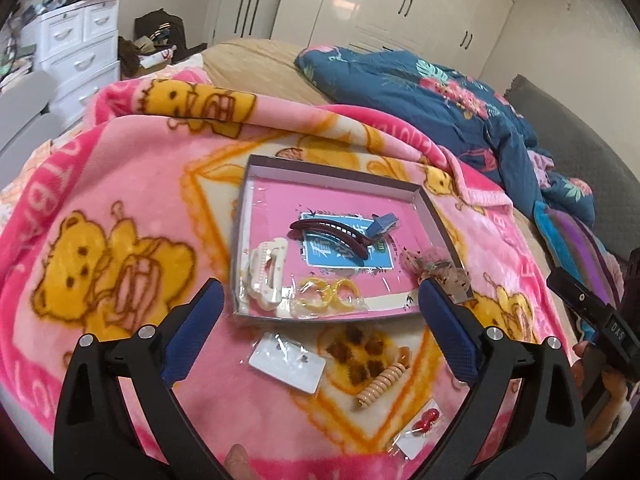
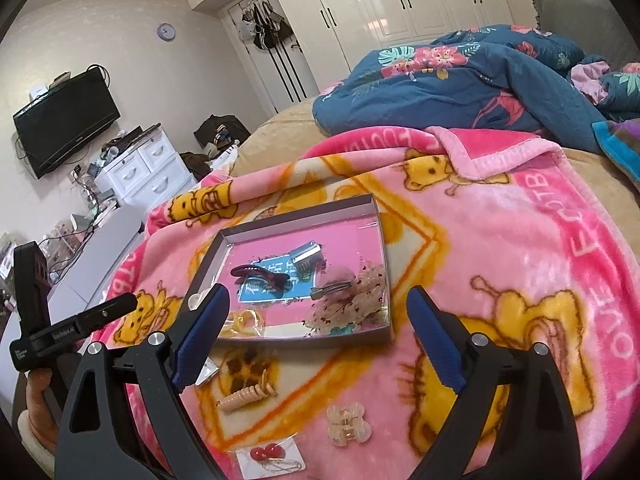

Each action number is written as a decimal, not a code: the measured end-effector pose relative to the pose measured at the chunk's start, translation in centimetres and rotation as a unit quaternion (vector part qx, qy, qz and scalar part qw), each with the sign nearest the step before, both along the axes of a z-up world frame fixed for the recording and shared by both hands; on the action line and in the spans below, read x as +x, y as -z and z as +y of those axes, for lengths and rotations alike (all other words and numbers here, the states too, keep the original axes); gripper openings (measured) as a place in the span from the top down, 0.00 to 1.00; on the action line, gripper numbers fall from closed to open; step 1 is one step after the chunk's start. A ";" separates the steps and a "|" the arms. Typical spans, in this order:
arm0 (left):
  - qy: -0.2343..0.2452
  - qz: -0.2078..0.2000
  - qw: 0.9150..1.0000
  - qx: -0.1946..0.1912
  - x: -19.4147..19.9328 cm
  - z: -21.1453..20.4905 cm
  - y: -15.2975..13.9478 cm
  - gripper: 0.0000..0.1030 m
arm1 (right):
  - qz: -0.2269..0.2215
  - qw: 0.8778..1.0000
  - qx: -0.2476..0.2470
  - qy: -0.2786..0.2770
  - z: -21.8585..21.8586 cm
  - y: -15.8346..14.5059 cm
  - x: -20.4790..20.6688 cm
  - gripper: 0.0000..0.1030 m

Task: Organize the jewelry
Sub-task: 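Open both tools and pull them back toward the remaining items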

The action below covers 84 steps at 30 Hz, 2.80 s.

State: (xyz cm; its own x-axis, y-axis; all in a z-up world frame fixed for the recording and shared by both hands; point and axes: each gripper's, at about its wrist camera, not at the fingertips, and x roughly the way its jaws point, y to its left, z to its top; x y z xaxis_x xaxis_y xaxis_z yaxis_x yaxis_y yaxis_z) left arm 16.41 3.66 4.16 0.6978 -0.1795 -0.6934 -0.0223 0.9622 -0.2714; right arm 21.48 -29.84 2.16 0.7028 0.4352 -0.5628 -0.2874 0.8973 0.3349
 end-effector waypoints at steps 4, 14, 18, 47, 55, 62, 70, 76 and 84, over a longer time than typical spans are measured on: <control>-0.007 -0.006 1.000 -0.003 -0.8 0.6 -0.5 0.11 | -0.006 1.000 -0.002 -0.004 0.0 -0.5 -0.7 0.13; -0.012 -0.011 1.000 -0.008 -2.7 1.3 -1.0 0.09 | -0.013 0.999 -0.015 -0.024 0.7 -0.9 -2.5 0.13; -0.012 -0.010 1.000 -0.003 -3.3 1.2 -0.9 0.09 | -0.016 0.999 -0.023 -0.036 1.2 -0.8 -3.4 0.12; -0.006 0.034 0.999 0.018 -6.8 1.1 2.8 0.09 | 0.039 0.992 -0.062 -0.100 4.3 4.1 -7.5 0.10; 0.003 0.052 0.998 0.036 -7.1 0.5 4.3 0.09 | 0.053 0.988 -0.076 -0.123 5.3 5.7 -8.4 0.08; 0.007 0.067 0.996 0.055 -7.4 -0.1 5.5 0.09 | 0.070 0.984 -0.085 -0.141 6.2 7.4 -9.0 0.07; 0.013 0.082 0.994 0.068 -7.0 -0.7 7.0 0.09 | 0.092 0.978 -0.107 -0.156 7.2 9.8 -8.9 0.07; 0.018 0.093 0.993 0.074 -6.4 -1.1 8.1 0.09 | 0.105 0.972 -0.128 -0.169 8.3 11.7 -8.3 0.07; 0.026 0.108 0.991 0.080 -4.4 -1.3 9.6 0.09 | 0.102 0.965 -0.159 -0.181 9.8 13.6 -7.8 0.05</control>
